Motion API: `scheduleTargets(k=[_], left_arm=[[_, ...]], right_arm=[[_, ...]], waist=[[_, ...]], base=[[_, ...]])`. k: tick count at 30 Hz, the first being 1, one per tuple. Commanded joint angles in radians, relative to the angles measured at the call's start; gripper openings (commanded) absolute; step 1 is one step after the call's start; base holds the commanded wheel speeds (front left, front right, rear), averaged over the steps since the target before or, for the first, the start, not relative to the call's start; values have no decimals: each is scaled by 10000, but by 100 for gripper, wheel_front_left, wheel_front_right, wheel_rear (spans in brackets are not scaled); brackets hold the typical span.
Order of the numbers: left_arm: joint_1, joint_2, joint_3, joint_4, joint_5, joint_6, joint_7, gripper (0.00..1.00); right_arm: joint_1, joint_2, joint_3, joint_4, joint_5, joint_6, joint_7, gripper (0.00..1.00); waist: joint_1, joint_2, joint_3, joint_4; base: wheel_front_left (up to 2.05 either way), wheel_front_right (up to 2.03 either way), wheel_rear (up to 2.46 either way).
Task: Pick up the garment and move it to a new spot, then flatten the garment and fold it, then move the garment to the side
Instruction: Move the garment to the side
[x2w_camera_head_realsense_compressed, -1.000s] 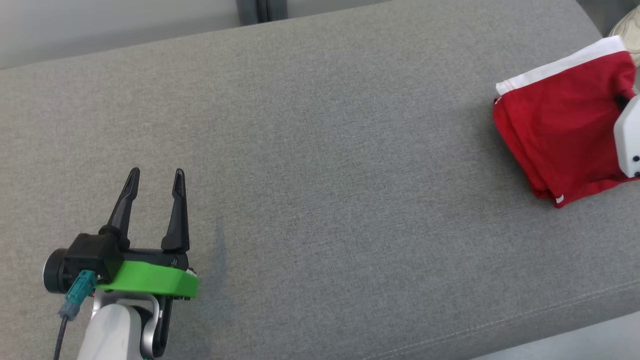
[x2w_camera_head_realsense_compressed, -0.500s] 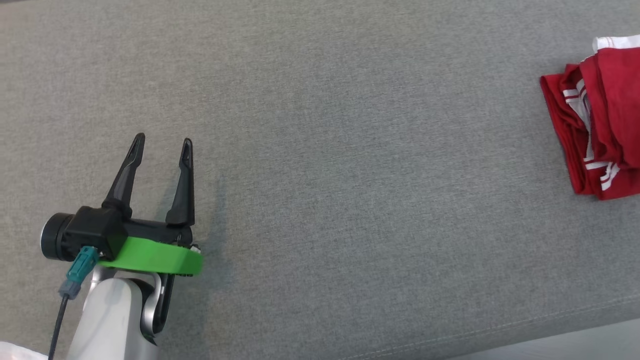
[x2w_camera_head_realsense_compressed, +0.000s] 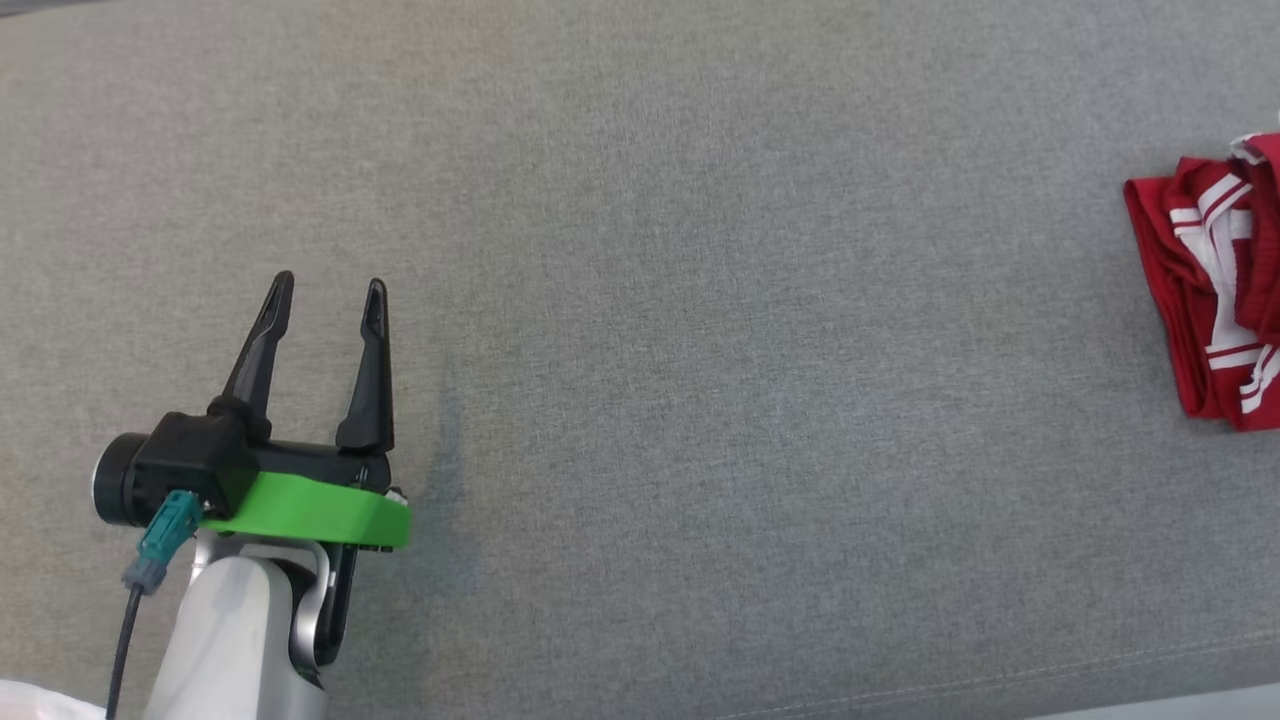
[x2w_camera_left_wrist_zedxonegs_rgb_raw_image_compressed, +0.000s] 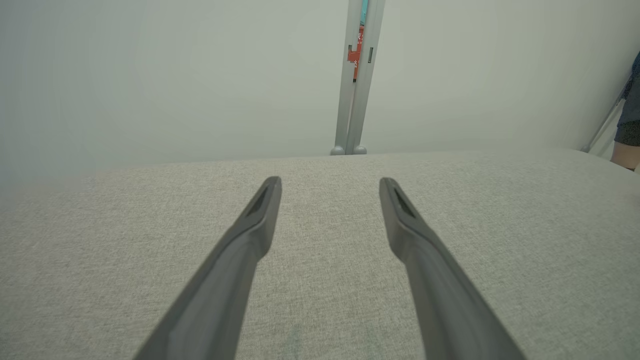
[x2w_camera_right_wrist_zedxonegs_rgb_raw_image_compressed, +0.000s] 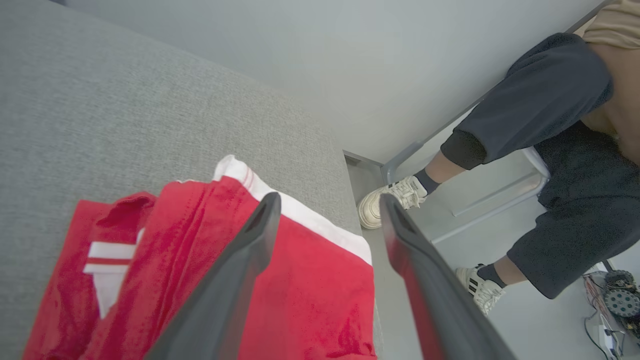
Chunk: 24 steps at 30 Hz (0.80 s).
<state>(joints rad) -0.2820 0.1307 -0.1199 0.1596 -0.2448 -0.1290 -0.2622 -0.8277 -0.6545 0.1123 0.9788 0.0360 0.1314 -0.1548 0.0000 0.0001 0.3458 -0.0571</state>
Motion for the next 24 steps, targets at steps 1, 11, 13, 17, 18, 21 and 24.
scheduleTargets(k=[1,11,13,17,18,21,24], left_arm=[[95,-67,112,54,-62,-25,-29,100],[1012,-392,785,346,-322,-25,-29,100],[1213,-437,897,391,-333,-25,-29,100],[1561,-535,1077,452,-347,-24,-29,100],[1625,-550,1095,461,-351,-24,-29,100],[1860,-614,1190,488,-394,-22,-29,100],[2111,-673,1249,539,-398,-22,-29,100]], right_arm=[[269,228,-101,-64,42,-16,-341,100],[2967,2529,-906,-3113,580,-16,-1087,100],[3649,2882,-851,-3975,698,-16,-1087,100],[4940,3327,-593,-5598,971,-16,-566,100],[5145,3407,-606,-5925,1033,-16,-476,100],[5866,3729,-656,-6862,1244,-16,-37,100],[6416,4021,-683,-7508,1336,-16,310,100]], waist=[[0,-1,-454,89],[0,-1,-2011,20],[0,-1,-2248,-16],[0,-1,-2673,-91],[0,-1,-2753,-103],[0,-1,-2991,-129],[0,-1,-3182,-143]], base=[[0,0,0],[0,0,0],[0,0,0],[0,0,0],[0,0,0],[0,0,0],[0,0,0]])
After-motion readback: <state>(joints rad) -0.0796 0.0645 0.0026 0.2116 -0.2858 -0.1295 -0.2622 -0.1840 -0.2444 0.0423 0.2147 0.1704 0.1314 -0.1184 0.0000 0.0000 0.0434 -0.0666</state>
